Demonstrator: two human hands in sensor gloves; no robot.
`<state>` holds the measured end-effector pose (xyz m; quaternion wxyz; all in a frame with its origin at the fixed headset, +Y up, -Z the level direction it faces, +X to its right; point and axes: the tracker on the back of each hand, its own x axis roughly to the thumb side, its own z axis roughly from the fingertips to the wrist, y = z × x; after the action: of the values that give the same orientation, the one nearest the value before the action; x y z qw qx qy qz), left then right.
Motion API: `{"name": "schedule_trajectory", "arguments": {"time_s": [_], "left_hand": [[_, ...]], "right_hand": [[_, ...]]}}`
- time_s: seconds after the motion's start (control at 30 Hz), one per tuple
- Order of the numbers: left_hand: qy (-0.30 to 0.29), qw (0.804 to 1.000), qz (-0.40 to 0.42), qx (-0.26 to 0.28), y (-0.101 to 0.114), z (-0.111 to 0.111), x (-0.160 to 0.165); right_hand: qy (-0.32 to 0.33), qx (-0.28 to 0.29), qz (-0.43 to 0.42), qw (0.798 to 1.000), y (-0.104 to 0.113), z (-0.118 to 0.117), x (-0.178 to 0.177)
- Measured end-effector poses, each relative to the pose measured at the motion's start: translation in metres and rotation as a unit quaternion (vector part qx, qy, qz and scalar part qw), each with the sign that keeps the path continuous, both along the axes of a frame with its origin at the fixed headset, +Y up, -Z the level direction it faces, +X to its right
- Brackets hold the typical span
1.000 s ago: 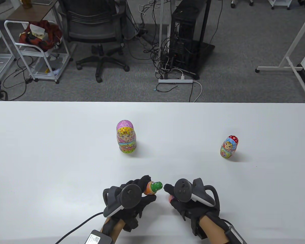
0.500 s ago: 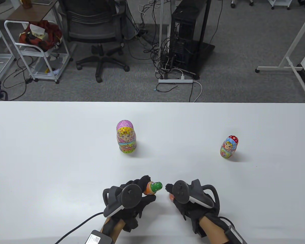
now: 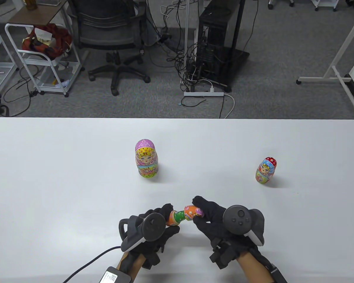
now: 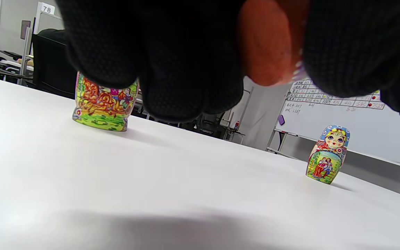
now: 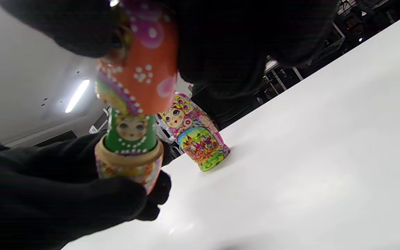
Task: Nest individual Russian dolls into a nested set
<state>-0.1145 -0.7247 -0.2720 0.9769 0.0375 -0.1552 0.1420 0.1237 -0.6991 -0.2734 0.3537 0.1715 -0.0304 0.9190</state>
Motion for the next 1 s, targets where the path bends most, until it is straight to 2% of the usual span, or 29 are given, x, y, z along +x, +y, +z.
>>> {"name": "schedule_trajectory", "arguments": {"time_s": [0.83,1.0], "left_hand": [[-0.031,0.999,0.001,0.005,0.001,0.004,0.008],[-0.036,0.999,-0.008,0.023,0.003,0.006,0.009]], "right_hand": [[0.034,-0.007,0.034,0.999,-0.007,0.003,-0.014],[0.037,-0.002,0.038,0.999,-0.006,0.004,-0.015]]}}
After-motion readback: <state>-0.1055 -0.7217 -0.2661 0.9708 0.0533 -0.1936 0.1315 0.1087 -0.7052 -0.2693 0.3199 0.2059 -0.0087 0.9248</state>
